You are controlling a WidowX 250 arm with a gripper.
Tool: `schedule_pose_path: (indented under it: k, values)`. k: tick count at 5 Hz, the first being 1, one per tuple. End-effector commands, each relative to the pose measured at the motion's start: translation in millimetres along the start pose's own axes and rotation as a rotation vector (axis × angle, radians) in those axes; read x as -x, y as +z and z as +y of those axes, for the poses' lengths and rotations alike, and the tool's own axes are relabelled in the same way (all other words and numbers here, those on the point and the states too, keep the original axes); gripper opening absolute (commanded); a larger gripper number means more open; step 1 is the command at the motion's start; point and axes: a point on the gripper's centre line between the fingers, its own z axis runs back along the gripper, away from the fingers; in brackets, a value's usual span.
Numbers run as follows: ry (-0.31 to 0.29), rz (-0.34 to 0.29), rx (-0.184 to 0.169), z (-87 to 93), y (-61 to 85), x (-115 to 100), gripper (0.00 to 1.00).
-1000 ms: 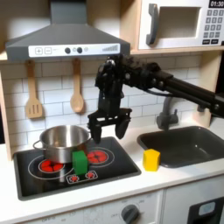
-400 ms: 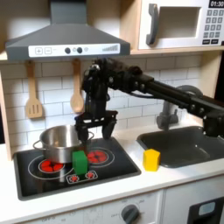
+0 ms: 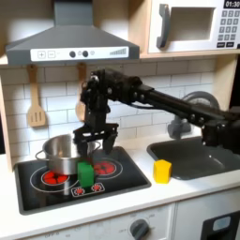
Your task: Reach green block
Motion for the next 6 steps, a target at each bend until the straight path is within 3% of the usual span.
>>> schedule_pose_path:
  k: [1, 5, 6]
  values:
    - [0.014, 0.018, -0.014, 10.3, -13.6, -9, 1.00]
    - [-0.020, 0.038, -0.007, 15.6, -34.0, -10, 1.00]
    - [-0.033, 0.065, 0.003, 11.6, -44.7, -9, 1.00]
